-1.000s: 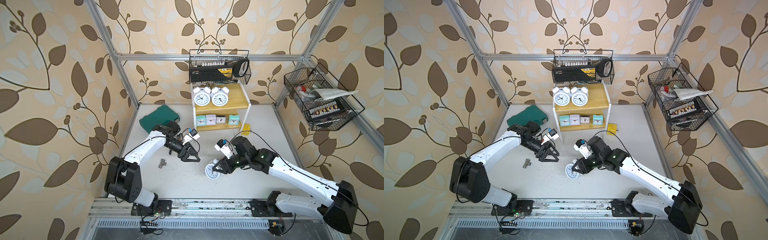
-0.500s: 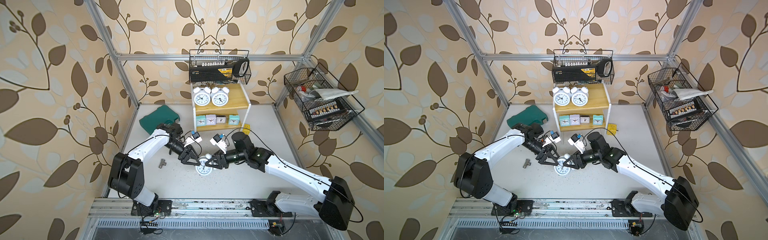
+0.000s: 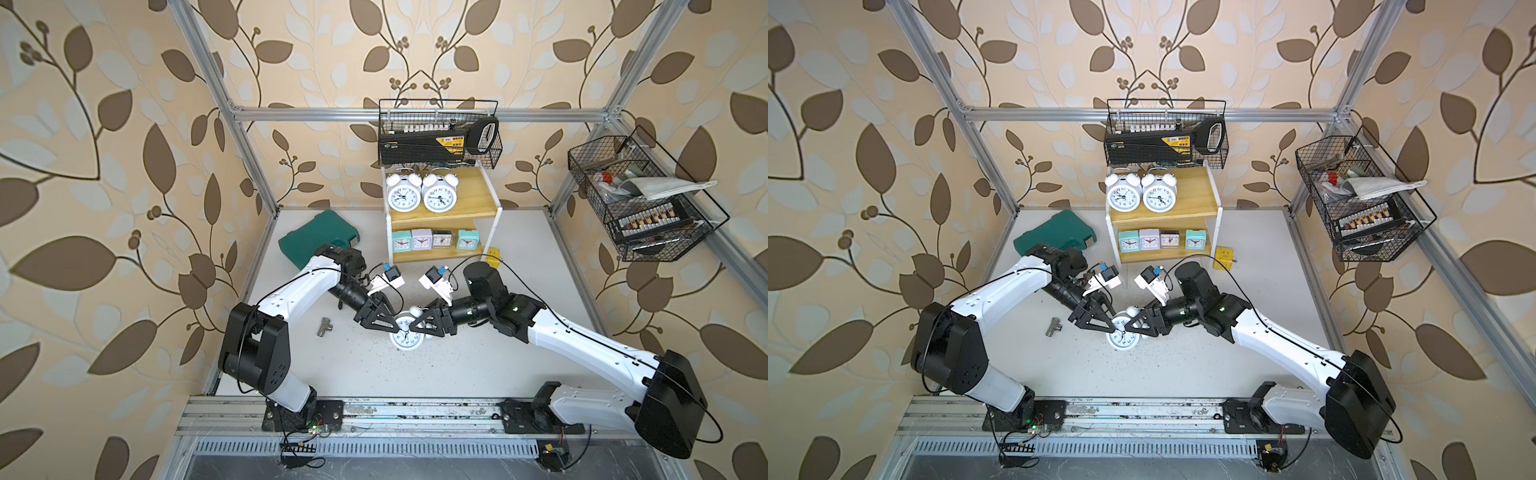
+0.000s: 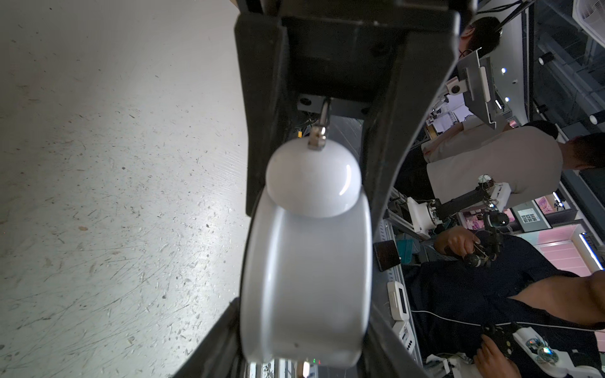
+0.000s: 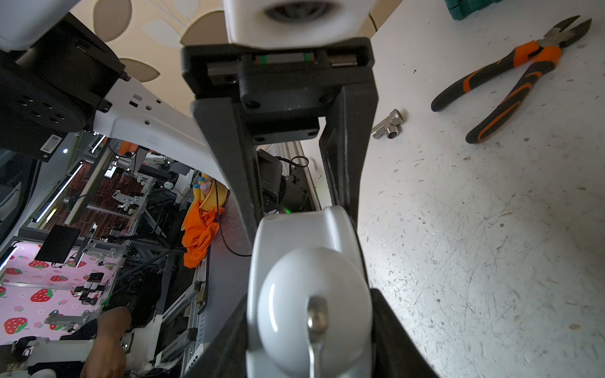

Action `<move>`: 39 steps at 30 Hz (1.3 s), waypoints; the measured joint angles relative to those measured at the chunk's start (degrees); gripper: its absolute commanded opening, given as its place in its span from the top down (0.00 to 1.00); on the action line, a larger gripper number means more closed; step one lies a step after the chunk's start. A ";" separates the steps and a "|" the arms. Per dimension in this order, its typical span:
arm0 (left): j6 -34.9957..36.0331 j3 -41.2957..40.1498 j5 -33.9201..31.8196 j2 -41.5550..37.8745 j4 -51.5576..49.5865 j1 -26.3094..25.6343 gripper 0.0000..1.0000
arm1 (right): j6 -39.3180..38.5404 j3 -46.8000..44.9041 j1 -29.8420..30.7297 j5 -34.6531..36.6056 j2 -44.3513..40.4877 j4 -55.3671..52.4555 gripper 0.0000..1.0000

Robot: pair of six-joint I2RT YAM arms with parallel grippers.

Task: Place the alarm clocks on the shelf by style
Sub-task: Pick up the alarm from the center of the board.

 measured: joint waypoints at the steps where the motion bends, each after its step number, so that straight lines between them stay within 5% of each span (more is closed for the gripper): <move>1: 0.42 0.09 0.02 0.09 0.00 0.00 0.64 | -0.02 0.00 -0.11 -0.07 0.00 0.02 0.57; 8: -0.90 0.22 -0.02 0.20 0.83 0.09 0.76 | 0.79 -0.83 -0.37 1.27 -0.74 1.33 0.26; 16: -4.31 0.22 3.28 0.13 4.02 6.01 0.77 | 7.37 -6.88 -0.52 7.89 -8.72 5.68 0.10; 23: -5.42 0.22 9.18 0.13 4.26 12.26 0.77 | 16.35 -12.55 -0.35 14.16 -11.85 15.10 0.11; 39: -8.04 0.22 13.55 0.13 5.29 13.27 0.76 | 28.89 -17.88 5.99 29.03 -8.20 37.83 0.23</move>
